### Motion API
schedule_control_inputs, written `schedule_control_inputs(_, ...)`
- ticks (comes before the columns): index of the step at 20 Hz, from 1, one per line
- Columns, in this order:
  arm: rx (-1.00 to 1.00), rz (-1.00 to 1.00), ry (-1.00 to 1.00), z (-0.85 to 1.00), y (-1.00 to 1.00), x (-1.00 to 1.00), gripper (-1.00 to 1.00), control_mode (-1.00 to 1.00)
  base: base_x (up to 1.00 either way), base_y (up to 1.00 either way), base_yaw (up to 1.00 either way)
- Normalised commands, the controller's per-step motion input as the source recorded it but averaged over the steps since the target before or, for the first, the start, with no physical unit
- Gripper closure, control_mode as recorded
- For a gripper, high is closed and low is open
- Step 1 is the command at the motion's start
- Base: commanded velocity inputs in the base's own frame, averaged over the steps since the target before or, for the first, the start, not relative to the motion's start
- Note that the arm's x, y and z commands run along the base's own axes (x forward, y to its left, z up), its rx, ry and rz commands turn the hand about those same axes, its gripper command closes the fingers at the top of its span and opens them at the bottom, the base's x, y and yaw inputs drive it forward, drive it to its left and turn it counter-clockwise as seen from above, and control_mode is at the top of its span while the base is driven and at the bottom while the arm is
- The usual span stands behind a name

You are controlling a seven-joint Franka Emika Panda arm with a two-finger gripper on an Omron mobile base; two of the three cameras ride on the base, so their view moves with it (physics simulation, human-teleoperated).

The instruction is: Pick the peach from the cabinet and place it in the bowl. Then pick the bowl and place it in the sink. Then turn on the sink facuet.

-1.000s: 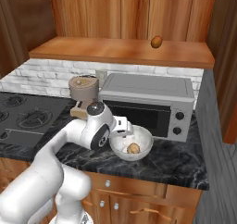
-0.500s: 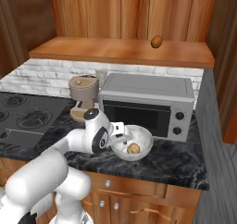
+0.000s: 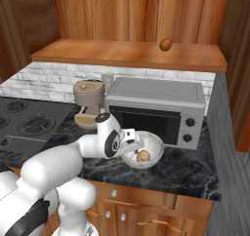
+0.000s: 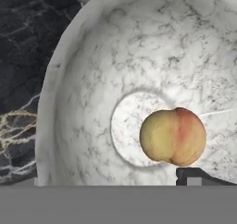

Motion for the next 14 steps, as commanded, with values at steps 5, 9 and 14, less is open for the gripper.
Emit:
schedule_control_inputs(5, 0.00, 0.04, 0.00, -0.33, -0.15, -0.38, 1.00, -1.00, 0.00, 0.00, 0.00)
schedule_control_inputs(9, 0.00, 0.04, 0.00, -0.46, -0.09, -0.34, 1.00, -1.00, 0.00, 0.00, 0.00)
schedule_control_inputs(14, 0.00, 0.05, 0.00, -0.43, -0.12, -0.24, 1.00, -1.00, 0.00, 0.00, 0.00)
